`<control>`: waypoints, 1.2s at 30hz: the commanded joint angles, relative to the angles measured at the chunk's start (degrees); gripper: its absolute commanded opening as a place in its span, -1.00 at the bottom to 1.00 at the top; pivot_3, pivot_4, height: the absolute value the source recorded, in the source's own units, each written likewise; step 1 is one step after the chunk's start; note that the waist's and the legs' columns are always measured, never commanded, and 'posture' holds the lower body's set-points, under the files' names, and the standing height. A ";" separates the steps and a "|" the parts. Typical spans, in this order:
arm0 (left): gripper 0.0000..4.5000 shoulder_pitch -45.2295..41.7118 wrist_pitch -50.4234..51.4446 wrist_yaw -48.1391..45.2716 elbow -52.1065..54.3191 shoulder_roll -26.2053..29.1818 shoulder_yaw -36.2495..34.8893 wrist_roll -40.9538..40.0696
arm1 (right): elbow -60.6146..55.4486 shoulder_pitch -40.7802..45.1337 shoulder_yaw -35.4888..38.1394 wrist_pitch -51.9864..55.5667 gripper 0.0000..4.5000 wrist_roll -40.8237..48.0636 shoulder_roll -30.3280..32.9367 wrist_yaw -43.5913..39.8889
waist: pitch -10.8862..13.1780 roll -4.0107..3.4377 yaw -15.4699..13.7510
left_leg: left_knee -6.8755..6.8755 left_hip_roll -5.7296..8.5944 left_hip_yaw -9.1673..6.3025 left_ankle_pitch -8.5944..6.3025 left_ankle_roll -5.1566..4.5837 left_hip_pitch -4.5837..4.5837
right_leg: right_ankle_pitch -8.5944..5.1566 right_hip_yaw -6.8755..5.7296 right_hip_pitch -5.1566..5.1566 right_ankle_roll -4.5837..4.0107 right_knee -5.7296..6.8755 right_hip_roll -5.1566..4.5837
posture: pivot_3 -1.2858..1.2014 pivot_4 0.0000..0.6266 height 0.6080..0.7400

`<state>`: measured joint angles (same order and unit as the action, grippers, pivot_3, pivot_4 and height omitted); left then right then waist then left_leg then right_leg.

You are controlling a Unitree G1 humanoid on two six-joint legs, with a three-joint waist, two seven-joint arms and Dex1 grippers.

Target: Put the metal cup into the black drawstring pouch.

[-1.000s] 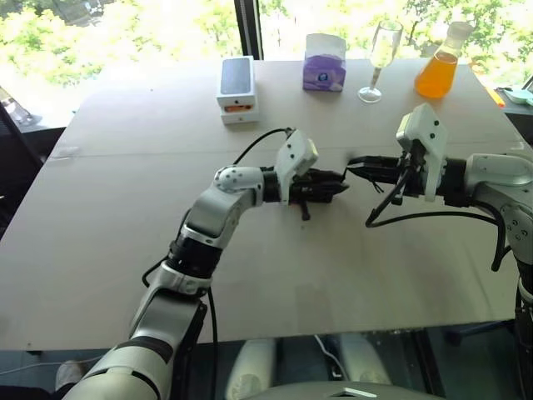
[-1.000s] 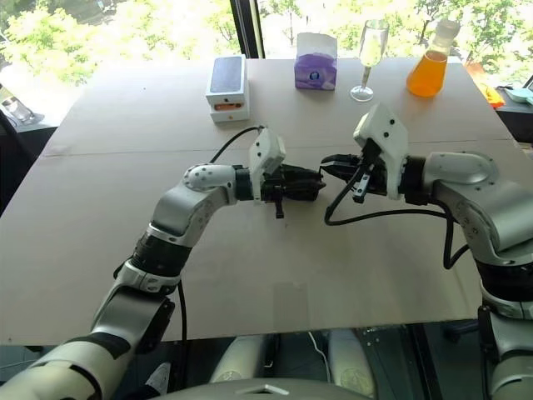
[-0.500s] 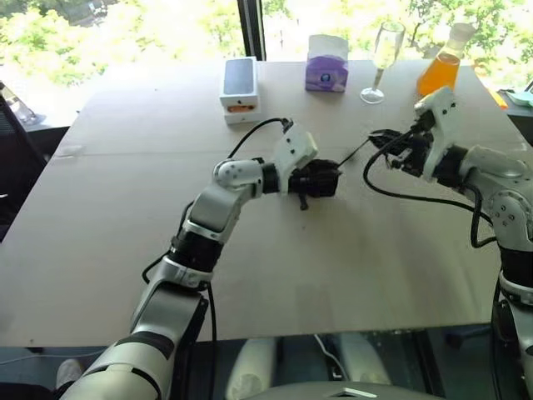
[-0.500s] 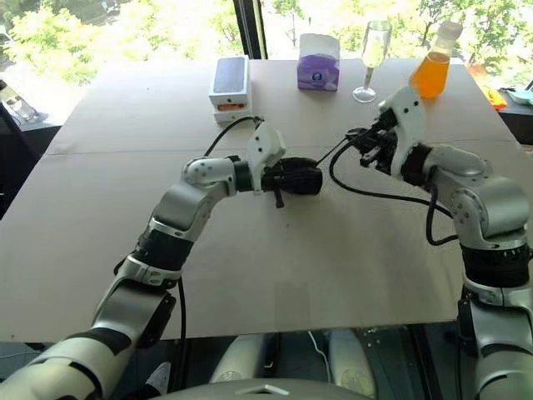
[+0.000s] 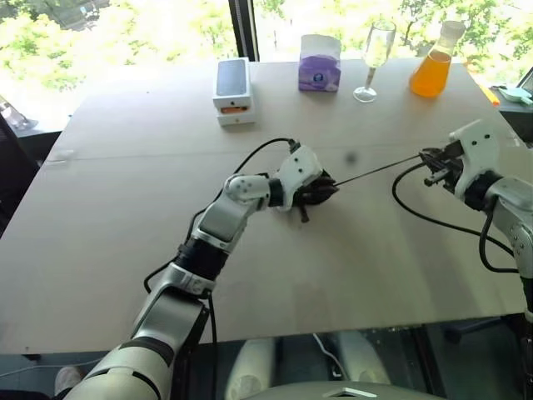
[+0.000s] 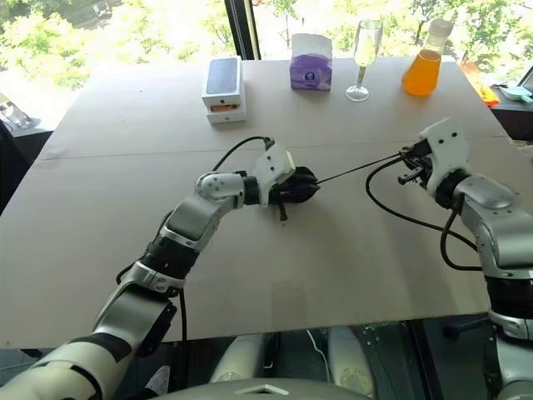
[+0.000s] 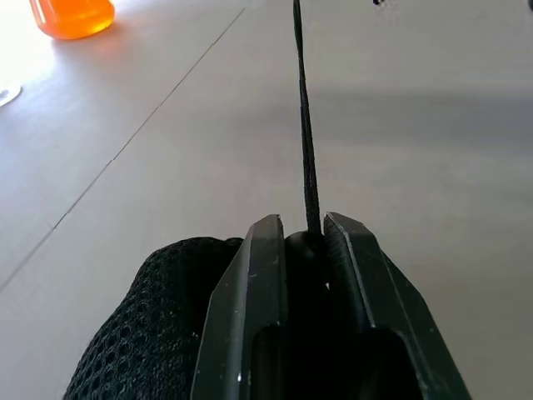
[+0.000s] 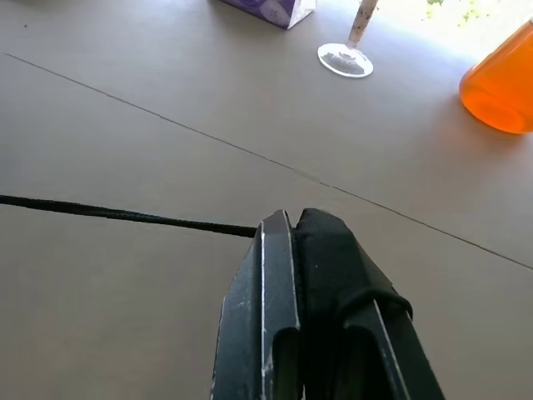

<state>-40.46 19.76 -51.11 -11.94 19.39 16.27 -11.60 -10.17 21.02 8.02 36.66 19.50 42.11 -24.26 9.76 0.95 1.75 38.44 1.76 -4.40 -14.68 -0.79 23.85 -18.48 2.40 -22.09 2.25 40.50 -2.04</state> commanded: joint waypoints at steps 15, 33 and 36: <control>1.00 28.48 11.39 7.53 32.28 8.26 -24.33 -15.28 | -27.14 -37.52 16.62 -9.45 0.97 8.25 -4.65 -12.16 | -0.03 -0.06 -0.11 | -0.03 -0.07 -0.13 -0.05 -0.07 -0.56 | 0.00 0.11 0.60 0.01 0.00 -0.03 | 0.03 -0.52 1.00; 1.00 45.64 12.37 11.56 41.00 11.97 -34.55 -22.20 | -28.57 -46.57 23.59 -13.64 0.97 9.04 -7.32 -12.59 | -0.04 -0.12 -1.33 | -0.28 -0.12 -0.24 -0.12 -0.14 -1.14 | -0.01 -0.03 1.37 -0.01 -0.65 -0.10 | 0.03 -0.52 1.00; 1.00 47.42 12.53 13.11 42.94 11.64 -34.64 -22.73 | -26.82 -45.54 24.06 -14.02 0.97 8.96 -6.91 -12.90 | -0.05 -0.13 -1.19 | -0.31 -0.13 -0.23 -0.12 -0.14 -1.16 | -0.01 -0.02 1.37 -0.02 -0.65 -0.10 | 0.03 -0.52 1.00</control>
<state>6.41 32.35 -38.78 27.82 31.06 -17.21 -33.09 -36.92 -24.94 29.83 24.09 27.76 34.93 -36.99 9.71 0.82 0.56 38.13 1.63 -4.63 -14.80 -0.93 22.69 -18.49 2.37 -20.72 2.23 39.85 -2.14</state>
